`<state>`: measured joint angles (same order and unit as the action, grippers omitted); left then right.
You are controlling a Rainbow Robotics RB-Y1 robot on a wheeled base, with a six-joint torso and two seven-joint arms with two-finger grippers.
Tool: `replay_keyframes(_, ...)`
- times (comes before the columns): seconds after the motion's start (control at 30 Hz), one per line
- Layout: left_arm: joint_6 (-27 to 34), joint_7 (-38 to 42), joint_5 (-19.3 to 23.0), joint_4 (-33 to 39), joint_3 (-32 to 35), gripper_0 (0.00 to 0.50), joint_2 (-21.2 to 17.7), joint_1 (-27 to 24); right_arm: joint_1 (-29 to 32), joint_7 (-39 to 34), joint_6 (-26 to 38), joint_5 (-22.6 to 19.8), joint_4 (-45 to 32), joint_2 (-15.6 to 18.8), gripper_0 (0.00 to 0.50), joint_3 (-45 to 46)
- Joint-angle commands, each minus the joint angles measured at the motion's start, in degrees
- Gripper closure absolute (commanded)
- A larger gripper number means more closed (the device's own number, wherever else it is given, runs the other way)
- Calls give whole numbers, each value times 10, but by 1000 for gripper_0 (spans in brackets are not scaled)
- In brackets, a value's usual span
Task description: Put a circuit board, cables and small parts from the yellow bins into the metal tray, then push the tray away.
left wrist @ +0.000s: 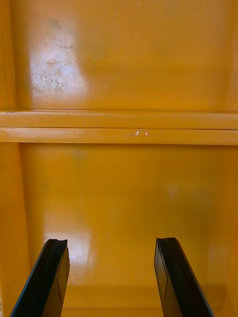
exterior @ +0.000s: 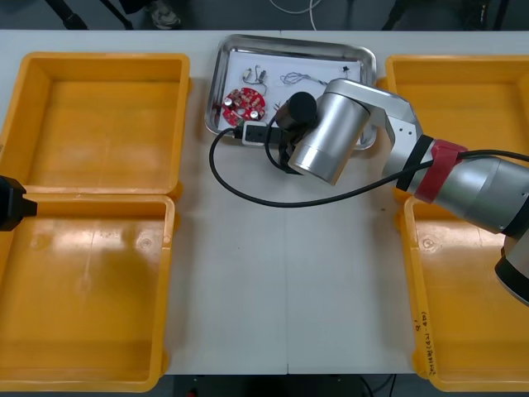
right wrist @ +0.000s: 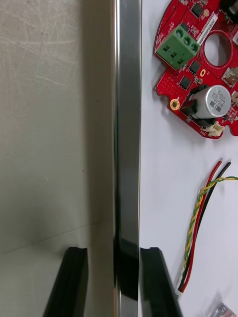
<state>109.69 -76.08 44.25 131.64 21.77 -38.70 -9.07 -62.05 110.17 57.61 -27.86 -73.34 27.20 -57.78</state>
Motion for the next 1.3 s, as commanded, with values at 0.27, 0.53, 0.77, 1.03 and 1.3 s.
replay_keyframes(0.27, 3, -41, -4, 18, 8, 0, -1, 10, -19, 37, 17, -4, -1, -14, 0, 32)
replay_keyframes(0.53, 3, -41, -4, 18, 8, 0, -1, 10, -21, 50, 87, -4, -24, -23, 0, 63)
replay_keyframes(0.77, 3, -41, -4, 18, 8, 0, -1, 10, -21, 44, 182, -43, -67, -24, 0, 98)
replay_keyframes(1.03, 3, -41, -4, 18, 8, 0, -1, 10, -2, -2, 327, -60, -157, -23, 0, 157)
replay_keyframes(1.3, 3, -41, -4, 18, 8, 0, -1, 10, 47, -77, 418, -40, -271, -13, 0, 188)
